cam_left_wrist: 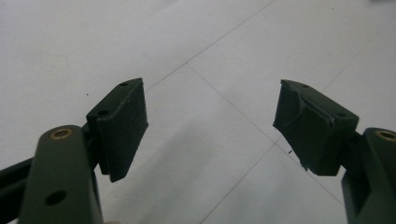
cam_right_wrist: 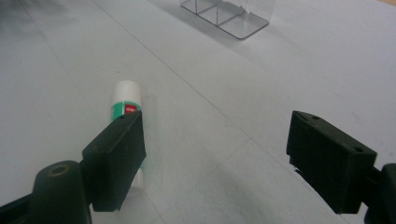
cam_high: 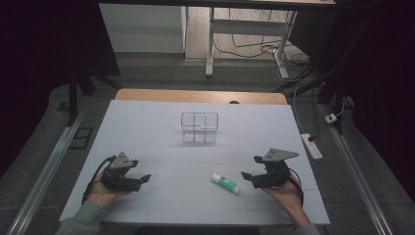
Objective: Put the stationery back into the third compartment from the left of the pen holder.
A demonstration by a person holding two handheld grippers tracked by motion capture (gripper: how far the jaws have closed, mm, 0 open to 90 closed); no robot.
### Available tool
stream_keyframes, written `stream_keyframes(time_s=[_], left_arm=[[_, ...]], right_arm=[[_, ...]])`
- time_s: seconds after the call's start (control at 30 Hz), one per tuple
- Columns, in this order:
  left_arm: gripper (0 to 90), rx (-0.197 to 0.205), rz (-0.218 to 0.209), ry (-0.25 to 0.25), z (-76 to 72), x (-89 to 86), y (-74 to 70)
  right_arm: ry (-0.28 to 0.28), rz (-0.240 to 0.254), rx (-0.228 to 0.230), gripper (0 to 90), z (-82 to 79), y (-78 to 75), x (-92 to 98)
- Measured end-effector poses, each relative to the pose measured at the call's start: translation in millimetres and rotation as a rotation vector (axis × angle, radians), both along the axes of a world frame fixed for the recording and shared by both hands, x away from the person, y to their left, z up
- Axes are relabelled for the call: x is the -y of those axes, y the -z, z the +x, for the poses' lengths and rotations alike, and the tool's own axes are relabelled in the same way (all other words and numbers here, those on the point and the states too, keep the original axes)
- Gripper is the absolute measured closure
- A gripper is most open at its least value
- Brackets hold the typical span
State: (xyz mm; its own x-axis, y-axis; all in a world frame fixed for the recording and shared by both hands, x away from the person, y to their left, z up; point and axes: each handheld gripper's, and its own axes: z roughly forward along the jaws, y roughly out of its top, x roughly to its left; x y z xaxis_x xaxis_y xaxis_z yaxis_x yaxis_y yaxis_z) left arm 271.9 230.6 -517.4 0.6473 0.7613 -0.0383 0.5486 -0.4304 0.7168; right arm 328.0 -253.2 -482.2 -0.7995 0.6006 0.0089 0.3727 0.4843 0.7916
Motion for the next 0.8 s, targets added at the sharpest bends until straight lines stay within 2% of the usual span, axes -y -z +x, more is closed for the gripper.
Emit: stream_keyframes(time_s=[0.1, 0.17, 0.5, 0.57, 0.6, 0.7, 0.8], left_arm=[[25.3, -0.002, -0.004, 0.000, 0.4, -0.3, 0.2], [25.3, 0.001, -0.003, 0.006, 1.0, 0.5, 0.3], [25.4, -0.003, -0.009, 0.017, 6.6, 2.6, 0.2], [25.4, -0.004, -0.005, 0.025, 6.8, 4.1, 0.6], [25.4, -0.004, -0.003, 0.027, 7.1, 4.4, 0.6], [25.5, -0.006, -0.007, 0.028, 8.6, 4.3, 0.5], [25.5, -0.008, -0.011, 0.024, 8.5, 3.5, 0.5]], right_arm=[[-0.004, 0.009, -0.021, 19.7, 3.9, -3.9, -6.7], [-0.008, -0.010, -0.029, 20.0, 7.5, -6.8, -13.6], [-0.059, -0.029, -0.076, 20.7, 21.8, -17.6, -41.9], [-0.073, -0.038, -0.091, 20.8, 25.3, -19.4, -49.5], [-0.076, -0.054, -0.093, 20.8, 27.5, -21.2, -54.8], [-0.102, -0.061, -0.093, 20.9, 33.6, -24.4, -69.4], [-0.135, -0.084, -0.121, 21.0, 39.1, -25.6, -85.2]])
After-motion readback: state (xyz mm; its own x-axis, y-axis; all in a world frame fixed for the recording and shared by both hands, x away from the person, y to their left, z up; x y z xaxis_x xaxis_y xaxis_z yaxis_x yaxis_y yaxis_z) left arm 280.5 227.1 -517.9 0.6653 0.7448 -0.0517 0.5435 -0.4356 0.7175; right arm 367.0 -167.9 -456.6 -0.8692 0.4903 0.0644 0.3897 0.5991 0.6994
